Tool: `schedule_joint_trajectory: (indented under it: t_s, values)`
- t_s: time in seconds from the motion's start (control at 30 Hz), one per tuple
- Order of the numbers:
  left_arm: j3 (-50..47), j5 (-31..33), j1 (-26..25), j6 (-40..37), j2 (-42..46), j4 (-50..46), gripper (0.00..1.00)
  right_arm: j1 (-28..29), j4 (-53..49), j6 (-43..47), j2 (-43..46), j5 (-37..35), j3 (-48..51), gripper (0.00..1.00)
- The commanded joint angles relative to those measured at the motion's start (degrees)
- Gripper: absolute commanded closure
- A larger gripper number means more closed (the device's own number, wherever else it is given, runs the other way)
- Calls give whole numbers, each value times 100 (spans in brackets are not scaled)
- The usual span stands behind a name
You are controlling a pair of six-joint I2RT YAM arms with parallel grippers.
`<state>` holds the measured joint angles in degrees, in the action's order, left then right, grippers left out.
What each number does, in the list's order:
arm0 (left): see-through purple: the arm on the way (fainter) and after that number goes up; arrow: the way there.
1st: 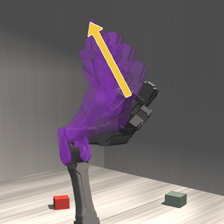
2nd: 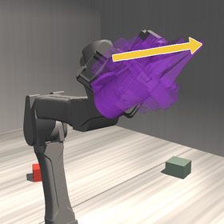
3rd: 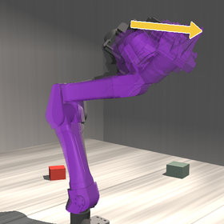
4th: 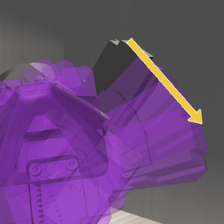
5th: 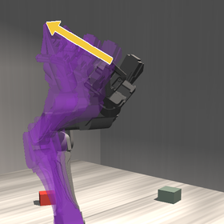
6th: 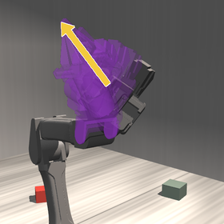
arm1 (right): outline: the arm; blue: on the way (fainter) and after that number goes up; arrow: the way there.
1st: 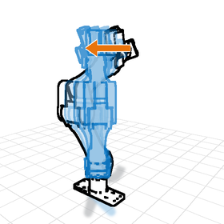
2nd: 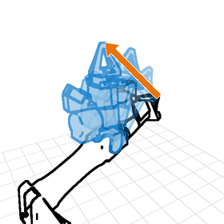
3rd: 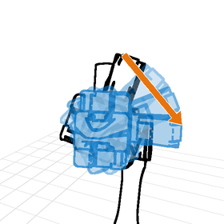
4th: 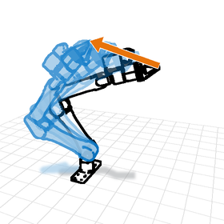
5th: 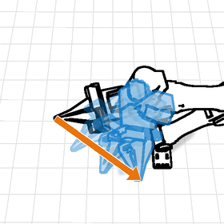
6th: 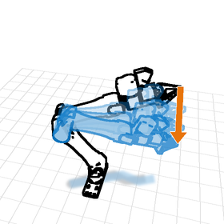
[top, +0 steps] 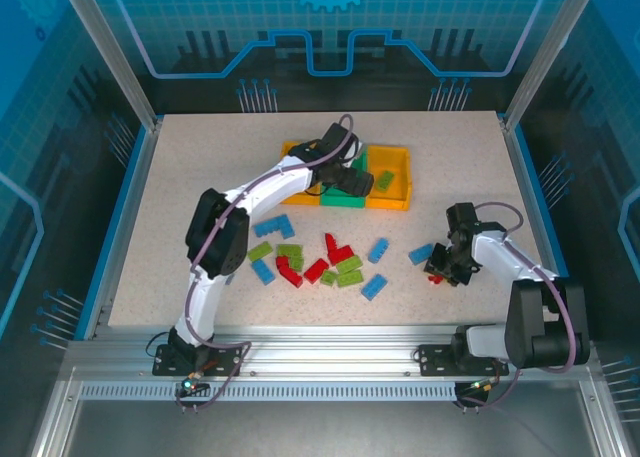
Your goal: Sort the legos into containers by color
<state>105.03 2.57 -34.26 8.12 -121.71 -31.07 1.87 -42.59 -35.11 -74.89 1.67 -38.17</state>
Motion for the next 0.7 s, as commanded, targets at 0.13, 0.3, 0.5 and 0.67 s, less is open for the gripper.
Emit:
schedule_joint_trajectory:
  t_s: [0.13,0.3,0.5,0.67]
  values:
    - [-1226,59,25,557,1406,714,1,261,-438,95,799,165,-651,74]
    - [-2880,46,294,1514,2448,1666,1,706,357,347,640,1214,-1404,73]
    - [-4689,-59,757,2325,3494,2513,1,1352,1383,420,-504,1980,-2521,71]
    - [-4780,263,791,2263,3797,1194,1,1579,1634,255,-1740,2297,-3664,72]
